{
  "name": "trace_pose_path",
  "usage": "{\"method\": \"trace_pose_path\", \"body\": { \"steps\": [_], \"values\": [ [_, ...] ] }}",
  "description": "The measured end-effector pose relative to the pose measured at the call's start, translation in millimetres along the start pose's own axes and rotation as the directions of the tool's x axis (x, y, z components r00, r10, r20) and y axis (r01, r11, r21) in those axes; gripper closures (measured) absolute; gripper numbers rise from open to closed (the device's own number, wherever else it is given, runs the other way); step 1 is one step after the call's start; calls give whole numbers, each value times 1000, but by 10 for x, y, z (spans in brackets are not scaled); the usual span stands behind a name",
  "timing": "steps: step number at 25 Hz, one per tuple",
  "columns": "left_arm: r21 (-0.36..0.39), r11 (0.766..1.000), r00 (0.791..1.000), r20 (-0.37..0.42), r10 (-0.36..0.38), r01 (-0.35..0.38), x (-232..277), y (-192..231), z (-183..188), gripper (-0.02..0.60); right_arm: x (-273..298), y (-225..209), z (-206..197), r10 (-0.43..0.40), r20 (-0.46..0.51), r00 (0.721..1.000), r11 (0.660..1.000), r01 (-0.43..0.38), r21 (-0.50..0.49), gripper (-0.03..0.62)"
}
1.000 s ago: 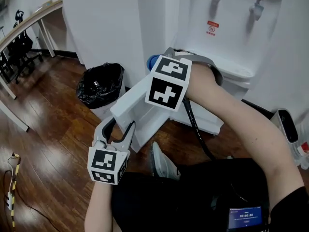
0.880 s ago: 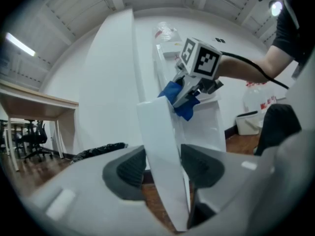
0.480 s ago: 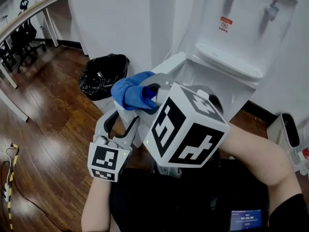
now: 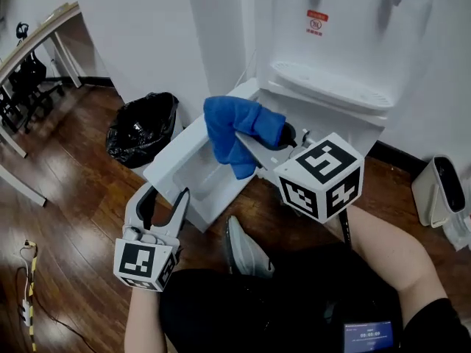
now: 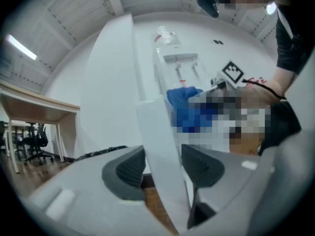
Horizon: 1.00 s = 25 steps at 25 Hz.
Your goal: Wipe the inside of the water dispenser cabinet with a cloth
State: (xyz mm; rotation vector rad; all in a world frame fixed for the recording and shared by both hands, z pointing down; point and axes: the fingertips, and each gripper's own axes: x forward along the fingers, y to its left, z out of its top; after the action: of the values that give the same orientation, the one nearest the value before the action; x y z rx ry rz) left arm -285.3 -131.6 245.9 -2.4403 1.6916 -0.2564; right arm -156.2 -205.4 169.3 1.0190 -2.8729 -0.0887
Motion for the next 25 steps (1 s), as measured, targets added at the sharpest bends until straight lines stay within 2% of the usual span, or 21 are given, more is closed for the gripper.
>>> {"method": "trace_pose_path", "body": {
  "steps": [2, 3, 7, 9, 12, 14, 18, 23, 25],
  "values": [
    [-17, 1000, 1000, -9, 9, -9, 11, -12, 27, 353, -77, -457, -108, -141, 10, 990, 990, 141, -2, 497],
    [-15, 1000, 1000, -10, 12, -12, 14, -11, 44, 351, -120, -622, -175, -185, 5, 983, 983, 185, 10, 497],
    [-7, 1000, 1000, -8, 2, -2, 15, 6, 39, 351, -286, -938, -622, -235, -74, 969, 966, 241, 89, 497],
    [-6, 1000, 1000, 5, 3, -3, 25, 11, 73, 351, -355, -1125, -818, -288, -102, 952, 947, 299, 120, 497],
    [-12, 1000, 1000, 19, 2, -2, -5, 17, 76, 351, -305, -1327, -824, -361, -83, 929, 922, 369, 118, 499],
    [-11, 1000, 1000, 16, -7, 7, -21, 9, 49, 351, -150, -1217, -756, -339, -59, 939, 936, 343, 85, 498],
    [-18, 999, 999, 4, -36, 37, -14, -30, -3, 359, 134, -680, -567, -224, 11, 974, 974, 225, -9, 498],
    [-82, 994, 996, -57, -75, 70, 35, 1, -302, 360, 240, -95, -377, -141, 95, 986, 988, 145, -45, 497],
    [-120, 989, 993, -64, -96, 87, 84, 16, -393, 360, 241, 217, -317, -68, 124, 990, 993, 80, -92, 499]
  ]
}}
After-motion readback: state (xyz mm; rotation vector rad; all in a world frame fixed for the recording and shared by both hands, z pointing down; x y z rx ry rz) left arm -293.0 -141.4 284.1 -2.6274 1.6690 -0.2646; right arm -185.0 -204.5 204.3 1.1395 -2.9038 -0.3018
